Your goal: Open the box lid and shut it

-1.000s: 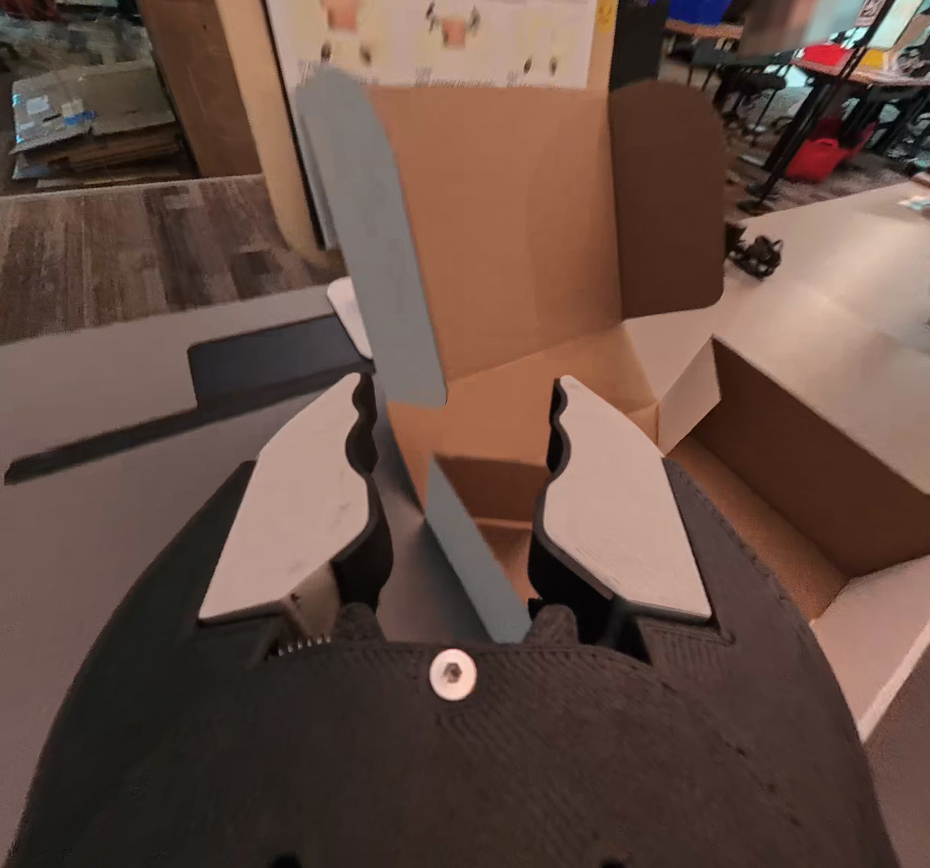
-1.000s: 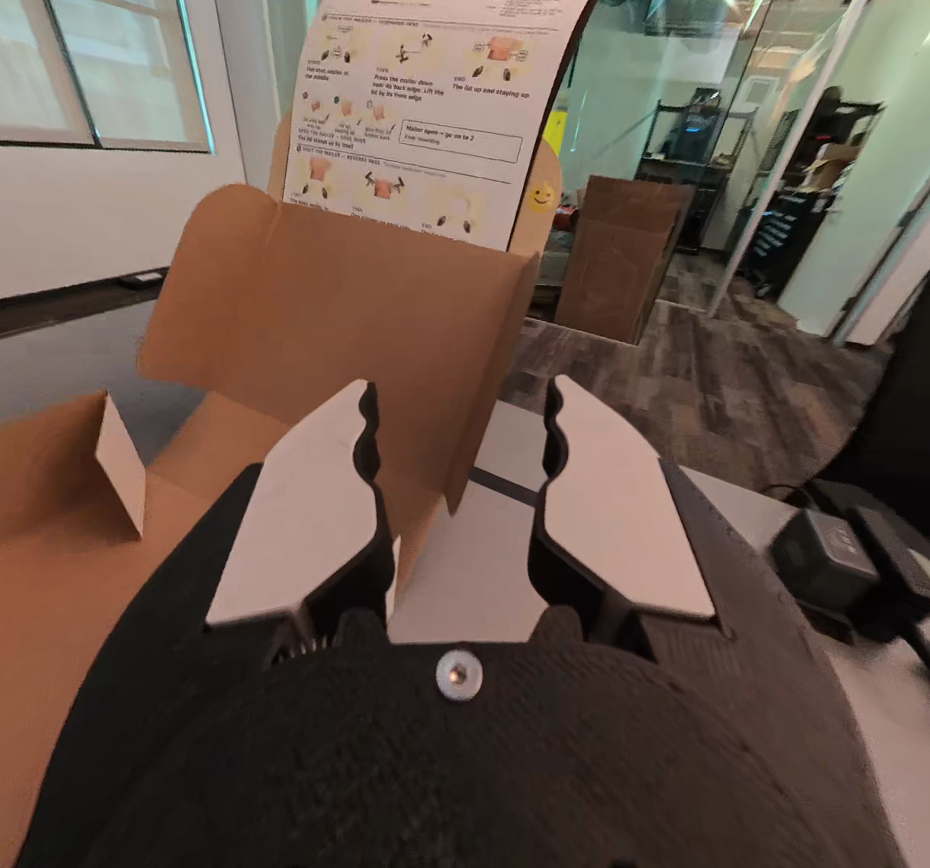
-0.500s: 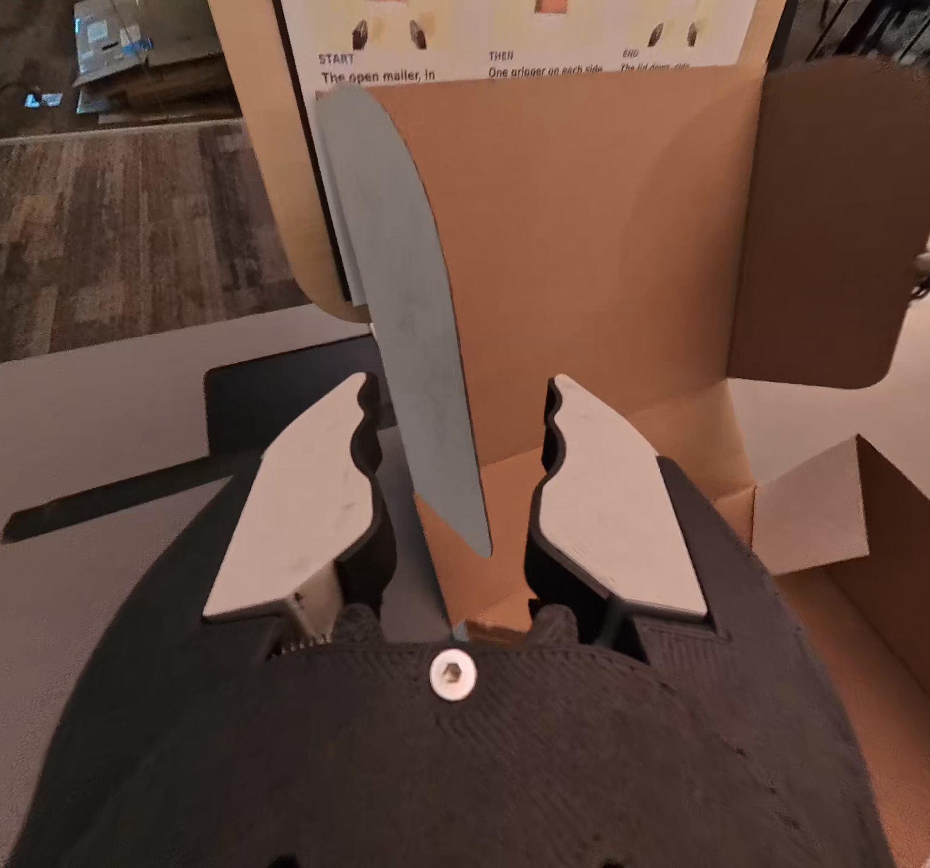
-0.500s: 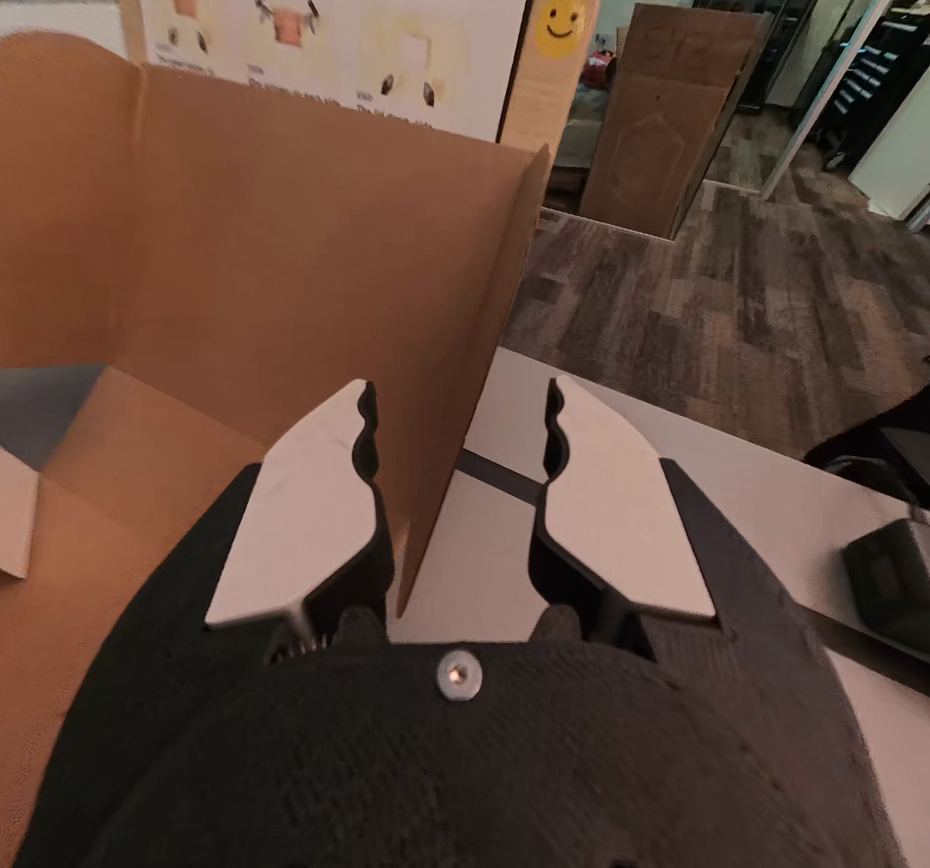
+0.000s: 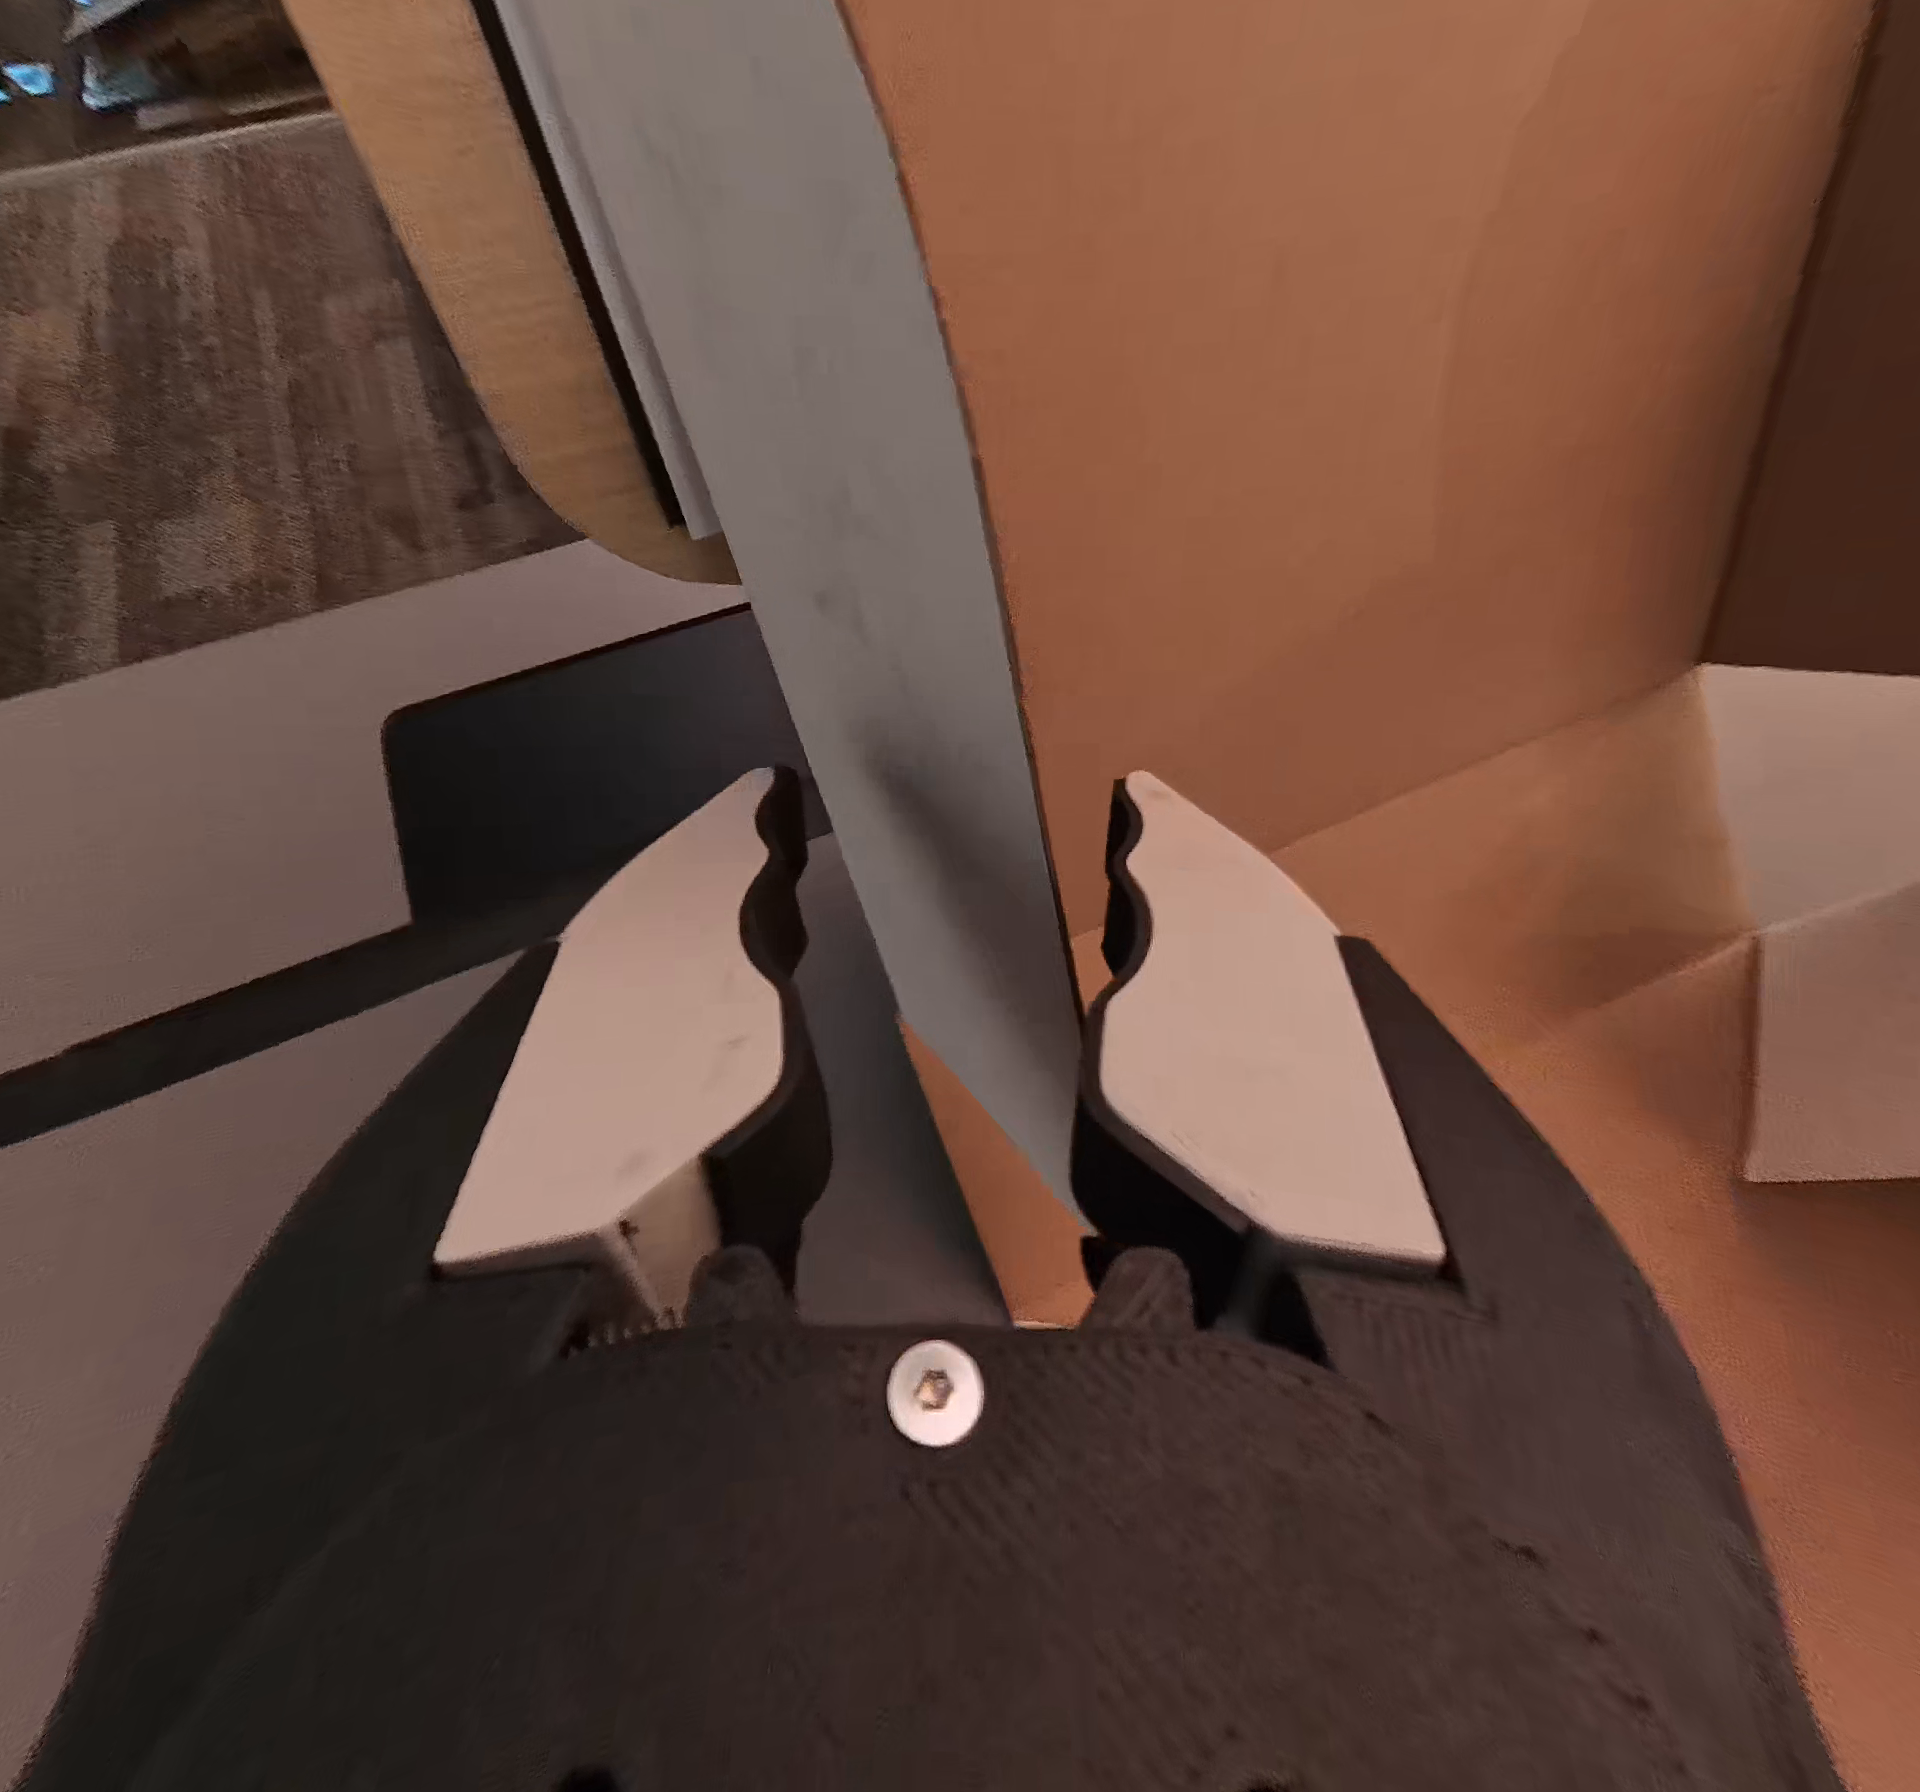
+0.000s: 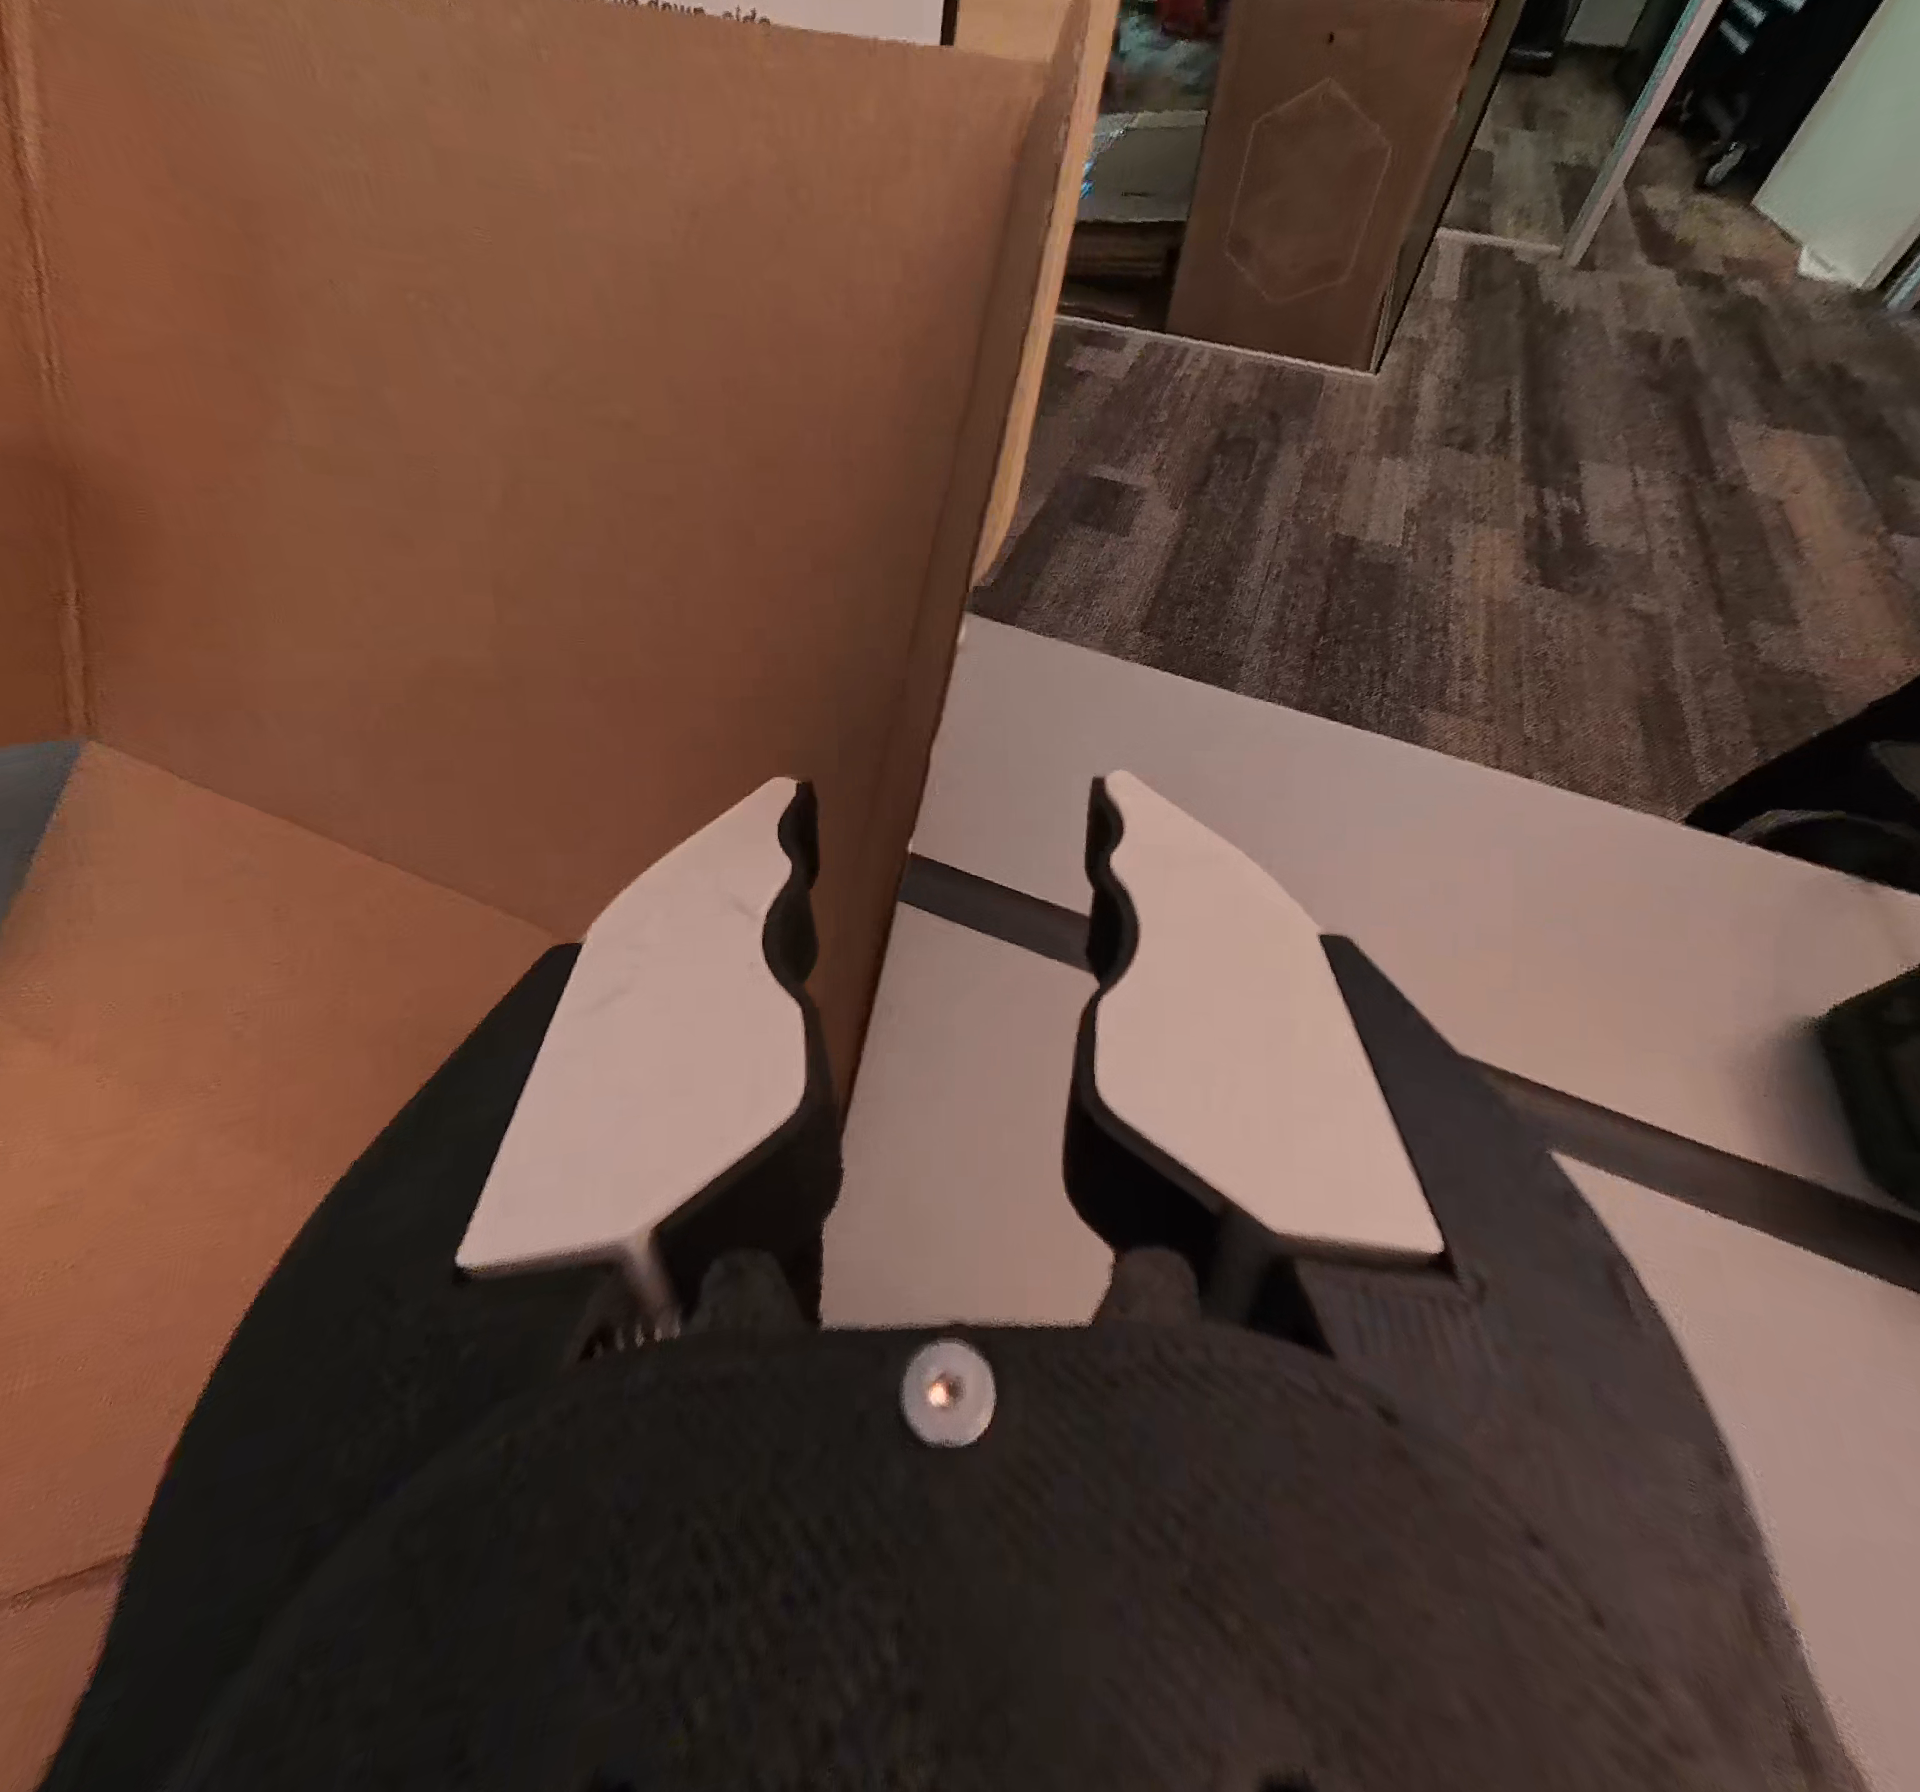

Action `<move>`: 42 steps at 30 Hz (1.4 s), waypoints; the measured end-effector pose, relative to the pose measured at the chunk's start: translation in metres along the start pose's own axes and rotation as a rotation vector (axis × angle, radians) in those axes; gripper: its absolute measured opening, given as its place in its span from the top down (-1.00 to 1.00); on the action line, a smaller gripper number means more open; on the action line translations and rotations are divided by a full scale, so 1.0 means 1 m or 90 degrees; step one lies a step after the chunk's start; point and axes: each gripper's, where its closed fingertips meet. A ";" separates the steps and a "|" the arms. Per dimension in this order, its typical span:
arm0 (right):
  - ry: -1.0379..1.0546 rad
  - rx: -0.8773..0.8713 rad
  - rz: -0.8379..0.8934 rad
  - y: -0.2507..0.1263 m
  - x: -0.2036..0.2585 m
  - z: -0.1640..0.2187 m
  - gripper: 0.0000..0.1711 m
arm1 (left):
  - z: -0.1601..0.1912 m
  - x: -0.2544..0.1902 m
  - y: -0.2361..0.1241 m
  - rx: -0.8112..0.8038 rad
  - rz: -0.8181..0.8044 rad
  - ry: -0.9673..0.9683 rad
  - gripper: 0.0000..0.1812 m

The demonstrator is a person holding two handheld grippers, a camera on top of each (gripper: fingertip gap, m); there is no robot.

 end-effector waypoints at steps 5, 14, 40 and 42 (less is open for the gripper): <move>-0.010 0.013 -0.056 0.012 0.011 0.010 0.51 | 0.009 -0.009 0.010 0.021 0.005 0.028 0.46; -0.053 0.017 -0.026 0.011 0.013 0.010 0.91 | 0.006 -0.002 0.007 0.011 0.026 0.007 0.57; -0.186 -0.168 -0.080 -0.022 0.034 -0.002 0.91 | -0.054 0.024 -0.052 -0.220 -0.006 -0.046 0.66; -0.201 -0.160 -0.093 -0.020 0.035 0.001 0.83 | -0.057 0.023 -0.062 -0.233 -0.007 -0.039 0.81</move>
Point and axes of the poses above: each gripper's, where its closed fingertips meet, y out along the fingers, z out of its underside, x = y × z across the jaws, and after that the axes turned 10 degrees about -z, right-handed
